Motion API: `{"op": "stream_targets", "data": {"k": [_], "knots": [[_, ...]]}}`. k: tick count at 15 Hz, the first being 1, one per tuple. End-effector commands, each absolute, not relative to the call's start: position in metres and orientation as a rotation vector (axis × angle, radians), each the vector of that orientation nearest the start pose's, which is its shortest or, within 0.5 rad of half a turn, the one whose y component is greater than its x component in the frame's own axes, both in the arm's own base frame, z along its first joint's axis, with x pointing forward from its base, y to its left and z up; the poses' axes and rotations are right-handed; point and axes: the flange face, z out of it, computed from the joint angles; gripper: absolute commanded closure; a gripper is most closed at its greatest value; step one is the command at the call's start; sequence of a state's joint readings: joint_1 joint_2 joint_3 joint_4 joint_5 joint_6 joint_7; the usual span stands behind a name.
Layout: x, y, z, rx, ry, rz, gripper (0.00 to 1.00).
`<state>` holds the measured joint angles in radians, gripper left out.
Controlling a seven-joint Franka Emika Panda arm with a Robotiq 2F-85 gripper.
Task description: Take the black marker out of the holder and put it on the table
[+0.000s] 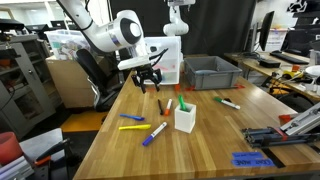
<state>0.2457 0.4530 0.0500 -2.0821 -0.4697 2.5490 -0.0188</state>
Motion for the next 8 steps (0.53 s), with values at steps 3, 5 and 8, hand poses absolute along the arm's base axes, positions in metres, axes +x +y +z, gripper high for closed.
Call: {"op": "stream_targets", "data": {"k": [3, 5, 8], "knots": [[0.557, 0.175, 0.235, -3.133, -1.023, -0.014, 0.04], [0.552, 0.175, 0.236, -3.130, -1.012, -0.001, 0.00], [0.550, 0.174, 0.233, -3.129, -1.012, 0.009, 0.00]]}}
